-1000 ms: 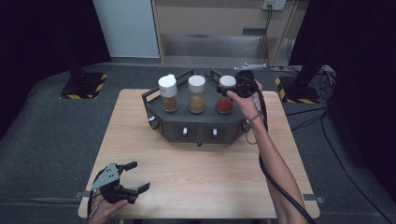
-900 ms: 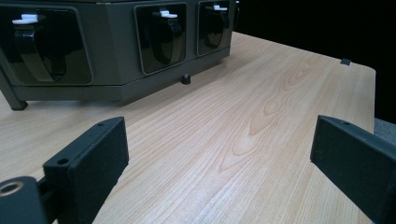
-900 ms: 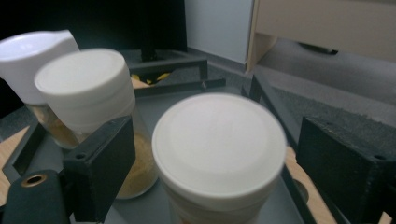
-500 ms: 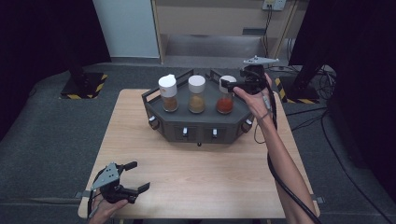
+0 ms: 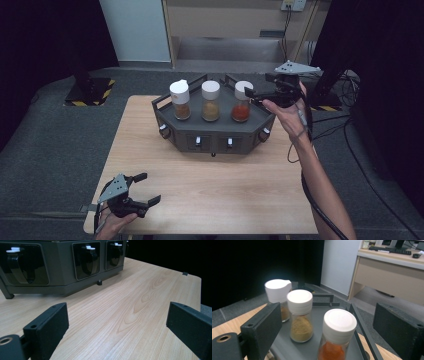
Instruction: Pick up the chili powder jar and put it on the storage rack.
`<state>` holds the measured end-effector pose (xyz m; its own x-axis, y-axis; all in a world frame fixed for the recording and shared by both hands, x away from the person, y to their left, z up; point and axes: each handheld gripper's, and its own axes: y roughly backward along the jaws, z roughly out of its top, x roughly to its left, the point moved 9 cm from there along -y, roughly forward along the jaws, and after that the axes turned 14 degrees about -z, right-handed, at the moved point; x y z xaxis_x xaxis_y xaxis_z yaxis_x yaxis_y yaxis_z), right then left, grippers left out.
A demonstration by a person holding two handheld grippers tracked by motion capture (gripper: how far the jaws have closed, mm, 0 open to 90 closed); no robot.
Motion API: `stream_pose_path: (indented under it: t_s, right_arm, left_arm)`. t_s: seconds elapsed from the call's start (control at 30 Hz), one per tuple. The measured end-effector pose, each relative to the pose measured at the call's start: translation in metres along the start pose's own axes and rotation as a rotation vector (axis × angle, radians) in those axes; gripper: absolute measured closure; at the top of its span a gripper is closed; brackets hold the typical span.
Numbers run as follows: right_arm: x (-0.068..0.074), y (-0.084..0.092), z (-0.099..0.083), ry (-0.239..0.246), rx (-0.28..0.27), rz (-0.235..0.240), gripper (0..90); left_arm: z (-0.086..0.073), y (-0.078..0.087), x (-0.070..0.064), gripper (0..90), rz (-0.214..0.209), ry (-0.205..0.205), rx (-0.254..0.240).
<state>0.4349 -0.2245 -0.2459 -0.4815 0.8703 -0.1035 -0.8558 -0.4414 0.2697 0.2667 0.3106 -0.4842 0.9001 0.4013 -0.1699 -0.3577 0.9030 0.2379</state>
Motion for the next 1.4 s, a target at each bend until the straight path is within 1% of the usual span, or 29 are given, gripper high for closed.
stream_pose_path:
  t_s: [0.03, 0.1, 0.23, 0.27, 0.33, 0.4, 0.47, 0.6, 0.67, 0.77, 0.87, 1.03, 1.17, 1.27, 1.33, 1.4]
  right_arm:
    - [0.0, 0.005, 0.0, 0.007, -0.008, 0.002, 8.2]
    - [0.001, 0.014, -0.004, 0.006, -0.028, 0.002, 7.5]
    - [0.005, 0.031, -0.016, 0.013, -0.061, 0.01, 6.8]
    - [0.005, 0.035, -0.019, 0.011, -0.064, 0.017, 6.4]
    - [0.007, 0.042, -0.024, 0.021, -0.071, 0.016, 6.3]
    - [0.007, 0.048, -0.028, 0.014, -0.075, 0.03, 6.1]
    - [0.009, 0.054, -0.032, 0.016, -0.073, 0.035, 5.7]
    - [0.013, 0.064, -0.04, 0.032, -0.082, 0.046, 5.6]
    - [0.016, 0.07, -0.044, 0.04, -0.079, 0.049, 5.4]
    - [0.019, 0.076, -0.052, 0.039, -0.077, 0.059, 5.4]
    - [0.021, 0.082, -0.063, 0.033, -0.069, 0.072, 5.4]
    - [0.025, 0.091, -0.081, 0.032, -0.051, 0.084, 5.4]
    - [0.026, 0.099, -0.099, 0.026, -0.032, 0.082, 5.5]
    - [0.025, 0.105, -0.112, 0.008, -0.021, 0.082, 5.5]
    - [0.026, 0.108, -0.121, 0.011, -0.01, 0.066, 5.5]
    - [0.027, 0.111, -0.129, 0.009, -0.002, 0.064, 5.5]
  left_arm:
    - [0.0, 0.0, 0.0, 2.9, 0.001, 0.002, 0.001]
    - [0.0, 0.0, 0.0, 2.9, 0.002, 0.003, -0.004]
    - [0.0, 0.0, 0.001, 2.9, 0.002, 0.004, -0.007]
    - [0.0, 0.0, 0.001, 2.9, 0.002, 0.003, -0.007]
    - [0.0, 0.0, 0.001, 2.8, 0.004, 0.004, -0.004]
    - [0.0, 0.0, 0.001, 2.9, 0.002, 0.004, -0.007]
    - [0.0, -0.001, 0.002, 2.8, 0.002, 0.006, -0.006]
    - [0.0, -0.001, 0.002, 2.8, -0.001, 0.004, -0.003]
    - [0.0, -0.001, 0.002, 2.8, 0.0, 0.005, -0.005]
    - [0.0, 0.0, 0.002, 2.7, 0.0, 0.003, -0.007]
    - [-0.001, 0.0, 0.001, 2.7, 0.0, 0.001, 0.002]
    - [0.0, 0.001, 0.001, 2.7, -0.001, -0.001, -0.001]
    - [0.0, 0.0, 0.001, 2.7, -0.003, -0.005, 0.006]
    - [0.0, -0.001, 0.001, 2.7, -0.004, -0.005, 0.004]
    - [0.0, -0.001, 0.001, 2.7, -0.003, -0.005, 0.007]
    - [0.0, 0.0, 0.001, 2.7, -0.002, -0.005, 0.003]
